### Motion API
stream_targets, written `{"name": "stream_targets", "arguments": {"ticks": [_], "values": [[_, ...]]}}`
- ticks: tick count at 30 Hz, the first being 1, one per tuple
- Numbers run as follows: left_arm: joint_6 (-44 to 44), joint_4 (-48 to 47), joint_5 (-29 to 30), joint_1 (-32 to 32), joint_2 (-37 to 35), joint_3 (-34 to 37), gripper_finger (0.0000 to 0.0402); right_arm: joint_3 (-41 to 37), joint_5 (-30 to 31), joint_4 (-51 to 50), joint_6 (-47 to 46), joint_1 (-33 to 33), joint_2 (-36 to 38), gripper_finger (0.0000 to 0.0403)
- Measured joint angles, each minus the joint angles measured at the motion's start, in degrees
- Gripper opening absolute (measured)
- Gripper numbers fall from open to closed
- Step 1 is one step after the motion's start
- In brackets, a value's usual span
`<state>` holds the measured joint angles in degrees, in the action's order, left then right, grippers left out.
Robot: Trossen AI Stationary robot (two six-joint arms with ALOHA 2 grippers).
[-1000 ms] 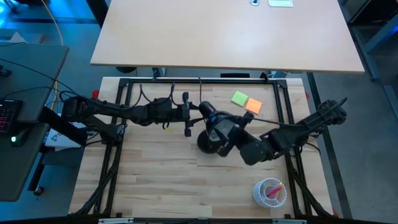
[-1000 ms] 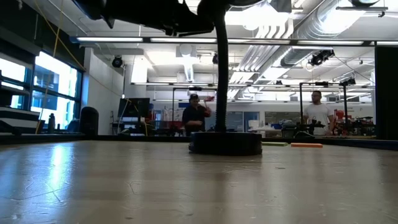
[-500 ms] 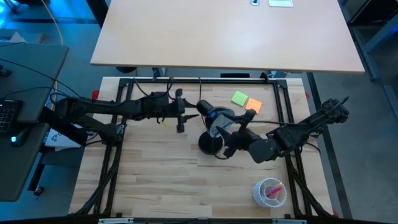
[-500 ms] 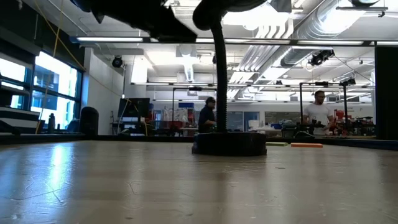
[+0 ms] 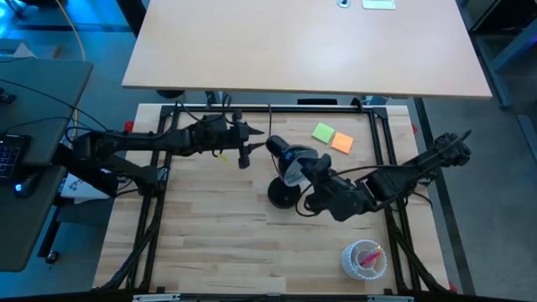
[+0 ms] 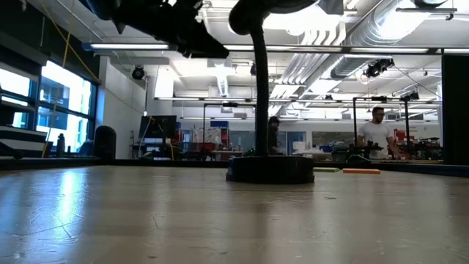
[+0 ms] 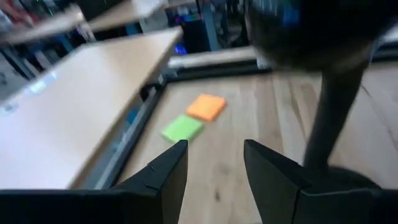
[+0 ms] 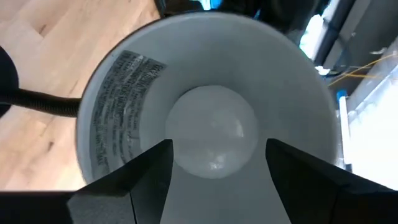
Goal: Screw lightbulb
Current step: Insert the white lightbulb into the black lamp
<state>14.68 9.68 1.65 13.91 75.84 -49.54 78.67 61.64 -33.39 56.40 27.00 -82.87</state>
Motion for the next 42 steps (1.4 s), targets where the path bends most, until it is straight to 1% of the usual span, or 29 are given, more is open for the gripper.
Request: {"name": "stream_targets", "arguments": {"ticks": [5, 9, 13, 17, 18, 20, 22, 23, 25, 26, 27, 29, 30, 34, 39, 41, 42], "values": [[0.9, 5.3, 0.0, -0.1, 0.0, 0.0, 0.0151, 0.0, -4.8, 0.3, -3.2, -2.9, 0.0, 0.0254], [1.0, 7.1, -0.2, -1.0, 0.0, 0.0, 0.0151, 0.0, -6.4, 1.2, -6.0, -4.5, 0.0, 0.0254], [1.0, 7.0, 1.1, -2.4, 0.0, 0.0, 0.0151, 0.0, -7.3, 4.2, -12.9, -5.3, 0.0, 0.0254], [2.7, 6.7, 3.6, -4.5, 0.1, 0.1, 0.0151, 0.0, -7.6, 6.7, -21.3, -5.6, 0.0, 0.0254], [3.3, 6.7, 4.2, -5.2, 0.1, 0.1, 0.0151, 0.0, -7.6, 7.1, -24.4, -5.6, 0.0, 0.0254], [4.3, 6.8, 5.2, -6.5, 0.1, 0.2, 0.0151, 0.0, -7.2, 7.3, -33.4, -5.6, 0.0, 0.0254], [5.1, 7.2, 7.0, -8.1, 0.1, 0.2, 0.0152, 0.0, -6.2, 7.4, -44.9, -5.6, 0.0, 0.0254], [5.4, 7.1, 7.8, -8.7, 0.1, 0.2, 0.0152, 0.0, -5.3, 7.2, -52.1, -5.5, 0.0, 0.0254], [5.9, 7.1, 11.4, -10.1, 0.1, 0.2, 0.0152, 0.0, -4.6, 6.6, -66.0, -5.5, -0.1, 0.0254], [6.1, 6.8, 13.4, -10.8, 0.1, 0.2, 0.0152, 0.0, -4.7, 6.2, -70.7, -5.5, -0.1, 0.0254], [6.4, 6.6, 15.2, -11.4, 0.1, 0.1, 0.0152, 0.0, -4.9, 6.1, -73.3, -5.5, 0.0, 0.0254], [6.5, 5.6, 18.7, -12.3, 0.1, 0.1, 0.0152, 0.0, -5.3, 6.4, -74.2, -5.4, 0.3, 0.0254], [6.6, 4.9, 19.4, -12.5, 0.0, 0.1, 0.0152, 0.0, -5.3, 6.4, -74.1, -5.1, 0.5, 0.0254], [5.6, 1.7, 19.2, -12.6, 0.0, 0.0, 0.0152, 0.0, -4.9, 6.1, -73.1, -3.7, 1.2, 0.0254], [3.1, -1.5, 18.9, -11.3, 0.0, 0.0, 0.0152, 0.0, -4.6, 4.2, -63.8, -0.4, 3.8, 0.0254], [3.0, -1.6, 15.9, -10.0, 0.0, 0.0, 0.0152, 0.0, -4.6, 3.9, -56.1, 1.2, 4.9, 0.0254], [3.0, -1.7, 12.8, -9.0, 0.0, 0.0, 0.0152, 0.1, -4.6, 3.6, -50.8, 1.9, 5.2, 0.0254]]}}
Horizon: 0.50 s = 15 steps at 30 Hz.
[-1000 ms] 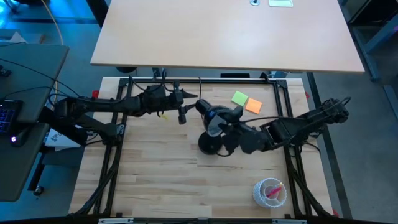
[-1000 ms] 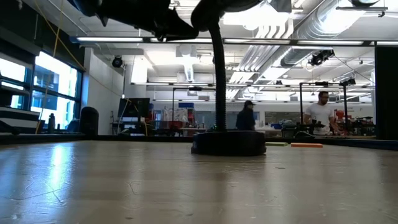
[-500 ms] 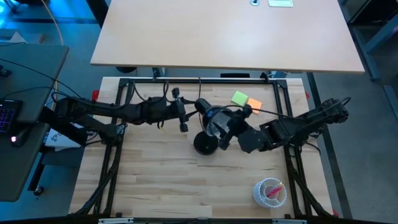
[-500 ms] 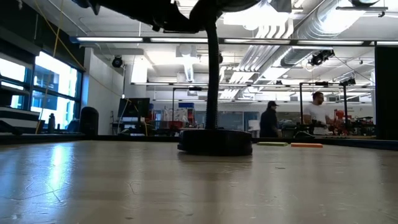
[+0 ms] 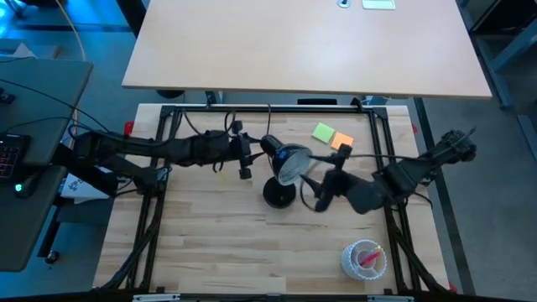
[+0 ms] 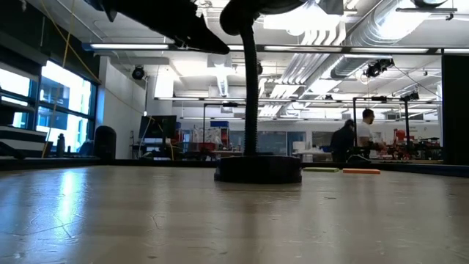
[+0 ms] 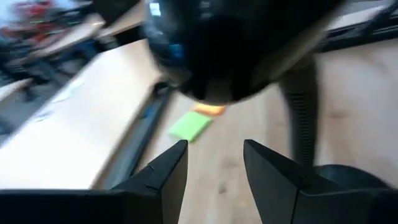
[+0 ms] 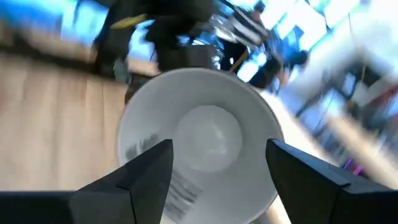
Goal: Screw lightbulb
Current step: Insert the white lightbulb into the black lamp
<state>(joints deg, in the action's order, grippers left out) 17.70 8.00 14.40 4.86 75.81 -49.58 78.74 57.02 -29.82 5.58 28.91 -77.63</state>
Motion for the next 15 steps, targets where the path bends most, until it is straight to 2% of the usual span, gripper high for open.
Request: {"name": "stream_targets", "arguments": {"ticks": [3, 6, 8, 12, 15], "values": [[1.1, -0.3, -11.2, 3.6, 0.0, 0.0, 0.0152, 0.0, -1.1, -2.5, 22.9, 1.6, -0.3, 0.0254], [0.7, -0.1, -18.3, 7.2, 0.0, 0.0, 0.0152, 0.0, -3.6, -5.8, 45.3, 2.0, -1.4, 0.0253], [-0.8, 1.0, -22.6, 9.3, 0.0, 0.0, 0.0152, 0.0, -3.5, -4.8, 52.7, 1.4, -2.9, 0.0253], [-4.1, 3.7, -30.7, 11.3, 0.0, 0.0, 0.0152, 0.0, -0.9, 0.2, 61.1, -0.5, -5.8, 0.0253], [-5.4, 5.4, -32.7, 11.2, 0.0, 0.1, 0.0152, 0.0, 0.3, 4.0, 66.3, -1.7, -7.6, 0.0253]]}}
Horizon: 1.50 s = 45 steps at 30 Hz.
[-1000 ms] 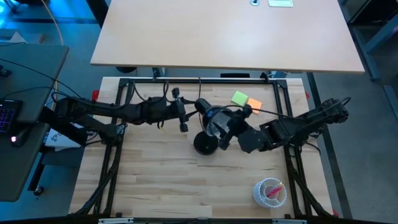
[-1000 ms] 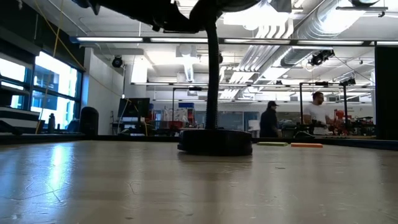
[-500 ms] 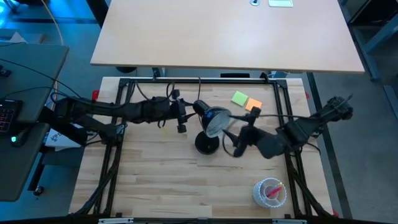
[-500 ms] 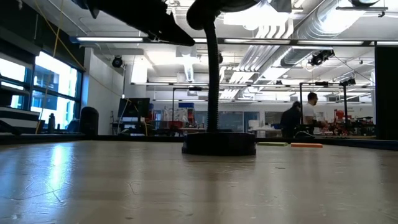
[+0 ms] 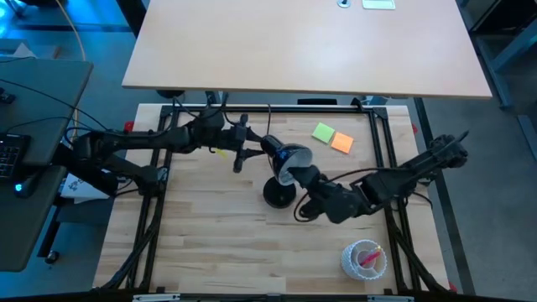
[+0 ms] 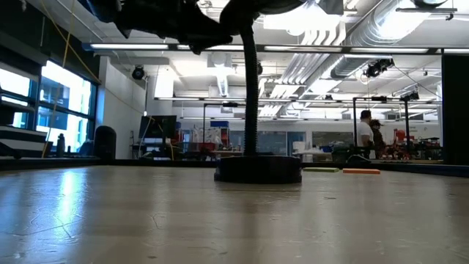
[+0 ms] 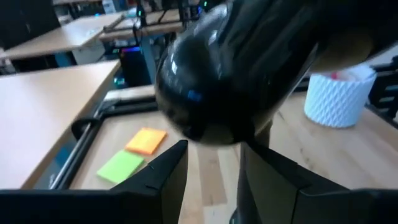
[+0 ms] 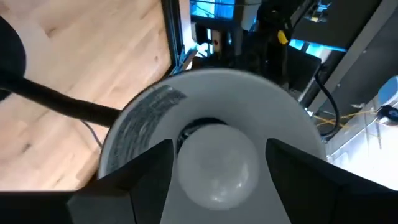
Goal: Screw lightbulb
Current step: Insert the white lightbulb into the black lamp
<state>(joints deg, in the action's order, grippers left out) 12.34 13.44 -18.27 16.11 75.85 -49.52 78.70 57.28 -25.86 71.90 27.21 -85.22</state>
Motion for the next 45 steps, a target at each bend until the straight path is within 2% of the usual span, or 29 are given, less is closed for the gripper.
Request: {"name": "stream_targets", "arguments": {"ticks": [7, 11, 17, 24, 29, 32, 36, 45], "values": [[0.5, 1.3, 0.9, -1.7, 0.1, 0.1, 0.0152, 0.0, 0.3, 0.6, 1.4, -3.6, -0.7, 0.0254], [0.8, 2.3, 2.2, -3.0, 0.1, 0.2, 0.0152, 0.0, -0.2, 2.2, -4.5, -4.5, -0.7, 0.0254], [1.7, 2.4, 5.1, -4.2, 0.2, 0.2, 0.0152, 0.0, -0.4, 4.1, -25.0, -4.6, -0.7, 0.0254], [2.1, 1.1, 6.8, -6.8, 0.2, 0.2, 0.0152, 0.0, 0.1, 7.5, -56.3, -4.6, -0.7, 0.0254], [3.4, -0.7, 10.4, -8.5, 0.0, 0.0, 0.0152, 0.0, -1.3, 10.8, -69.1, -3.1, -0.9, 0.0254], [3.2, -0.7, 10.9, -9.0, -0.1, 0.0, 0.0152, -0.1, -0.9, 11.1, -68.5, -1.6, -0.9, 0.0253], [3.4, -0.9, 11.5, -9.7, -0.1, -0.1, 0.0152, -0.1, 0.2, 11.1, -62.4, 1.0, -0.8, 0.0253], [3.3, -1.5, 12.2, -10.1, -0.1, -0.1, 0.0152, -0.1, 2.3, 8.1, -30.0, 6.3, -0.8, 0.0253]]}}
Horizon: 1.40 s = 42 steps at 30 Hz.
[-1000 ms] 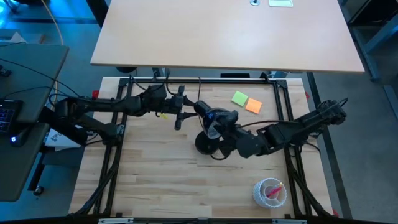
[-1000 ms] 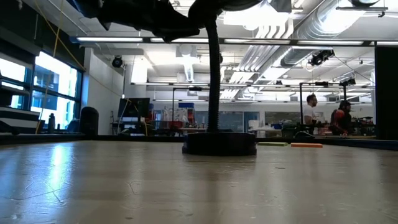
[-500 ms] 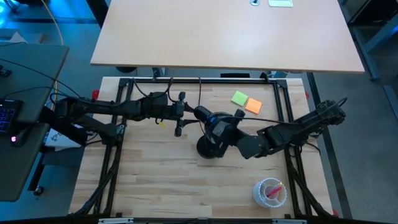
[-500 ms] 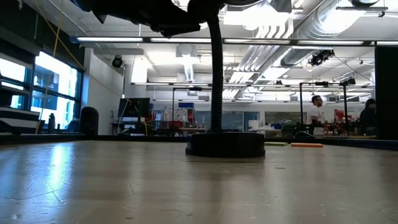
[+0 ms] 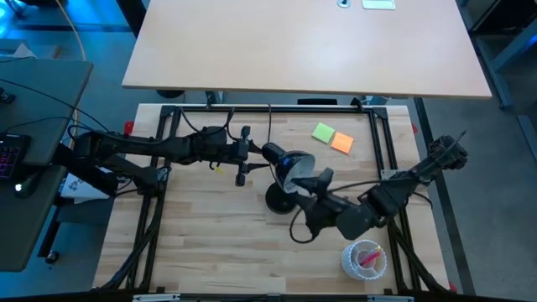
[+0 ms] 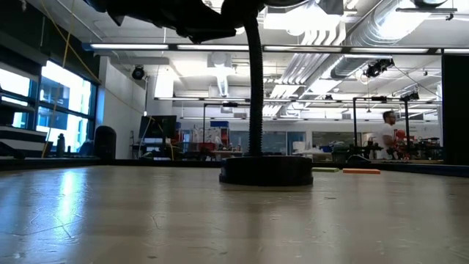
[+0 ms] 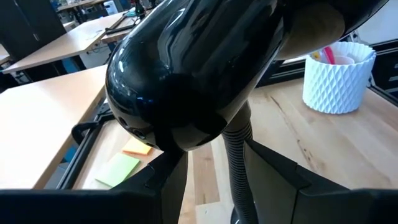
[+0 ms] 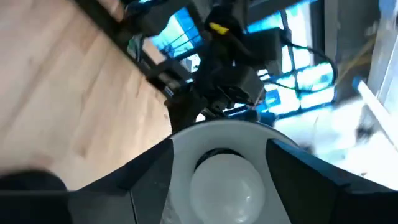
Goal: Screw lightbulb
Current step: Insert the white lightbulb into the black lamp
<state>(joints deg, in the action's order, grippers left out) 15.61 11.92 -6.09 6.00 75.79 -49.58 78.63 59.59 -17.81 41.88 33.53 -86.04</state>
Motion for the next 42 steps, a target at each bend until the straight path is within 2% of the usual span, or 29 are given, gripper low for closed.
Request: {"name": "stream_targets", "arguments": {"ticks": [4, 12, 20, 27, 30, 34, 42], "values": [[-0.1, 0.0, 0.1, 0.0, 0.0, 0.0, 0.0152, 0.0, 0.0, -1.6, 6.4, -0.3, 0.0, 0.0253], [-0.4, 0.0, 0.2, -0.2, 0.0, 0.0, 0.0152, 0.0, 0.2, -1.9, 9.2, -3.8, 0.0, 0.0267], [-0.5, -0.1, 0.2, -0.2, 0.0, 0.0, 0.0152, 0.0, 0.2, -5.4, 6.3, -4.7, 0.0, 0.0320], [-0.5, -0.1, 0.3, -0.3, 0.0, 0.0, 0.0152, 0.0, -0.2, -7.7, 5.6, -7.4, 0.0, 0.0323], [-0.5, 0.5, 0.5, -0.7, 0.1, 0.1, 0.0152, 0.0, -0.7, -6.6, 3.0, -8.4, 0.1, 0.0323], [-0.1, 1.9, 0.6, -1.2, 0.2, 0.2, 0.0152, 0.0, -4.9, -6.4, -2.1, -9.6, 0.1, 0.0318], [-0.1, 1.9, 2.2, -2.1, 0.2, 0.2, 0.0152, 0.0, -6.1, -6.2, -19.6, -11.5, 0.1, 0.0305]]}}
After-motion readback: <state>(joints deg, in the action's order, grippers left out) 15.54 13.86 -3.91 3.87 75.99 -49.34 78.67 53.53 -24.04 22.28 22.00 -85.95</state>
